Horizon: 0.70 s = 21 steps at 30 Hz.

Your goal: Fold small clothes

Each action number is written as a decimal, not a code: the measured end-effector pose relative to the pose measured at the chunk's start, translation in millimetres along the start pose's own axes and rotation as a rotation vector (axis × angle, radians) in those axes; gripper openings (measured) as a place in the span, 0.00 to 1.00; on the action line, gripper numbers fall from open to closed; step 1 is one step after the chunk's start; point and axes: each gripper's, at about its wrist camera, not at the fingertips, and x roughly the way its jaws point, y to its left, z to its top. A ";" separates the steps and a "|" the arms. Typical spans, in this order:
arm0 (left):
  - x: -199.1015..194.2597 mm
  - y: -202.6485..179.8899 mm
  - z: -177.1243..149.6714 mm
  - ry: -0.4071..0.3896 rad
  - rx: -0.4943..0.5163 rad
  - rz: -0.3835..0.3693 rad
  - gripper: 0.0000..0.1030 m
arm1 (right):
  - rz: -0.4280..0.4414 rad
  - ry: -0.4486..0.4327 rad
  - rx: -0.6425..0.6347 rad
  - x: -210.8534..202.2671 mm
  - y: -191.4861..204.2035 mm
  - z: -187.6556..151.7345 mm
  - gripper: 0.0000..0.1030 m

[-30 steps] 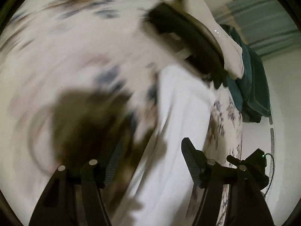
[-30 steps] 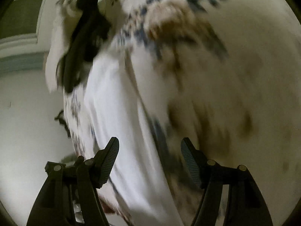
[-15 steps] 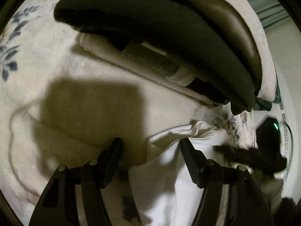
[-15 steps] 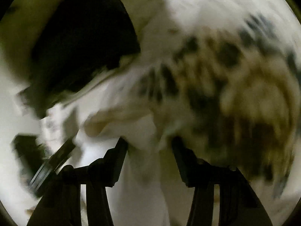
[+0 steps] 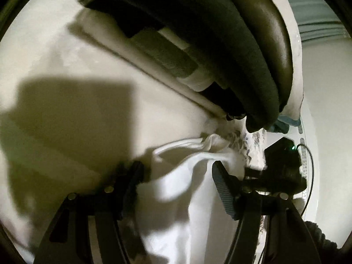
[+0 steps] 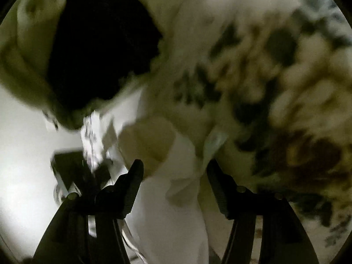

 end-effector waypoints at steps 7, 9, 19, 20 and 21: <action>12.4 -8.0 10.7 -0.007 0.052 0.043 0.15 | 0.090 -0.073 0.034 13.1 10.8 20.9 0.61; 9.5 -4.5 10.2 -0.015 0.037 0.045 0.14 | 0.148 -0.146 0.089 -2.0 5.1 21.3 0.61; 2.9 1.5 13.5 -0.039 0.021 0.021 0.12 | 0.061 -0.024 -0.142 16.9 18.5 -17.5 0.65; 4.7 2.0 14.0 -0.039 0.022 0.019 0.12 | 0.035 -0.019 -0.157 24.8 22.6 -19.3 0.65; 5.0 2.9 14.6 -0.039 0.023 0.022 0.12 | 0.002 -0.021 -0.166 29.9 23.6 -12.9 0.55</action>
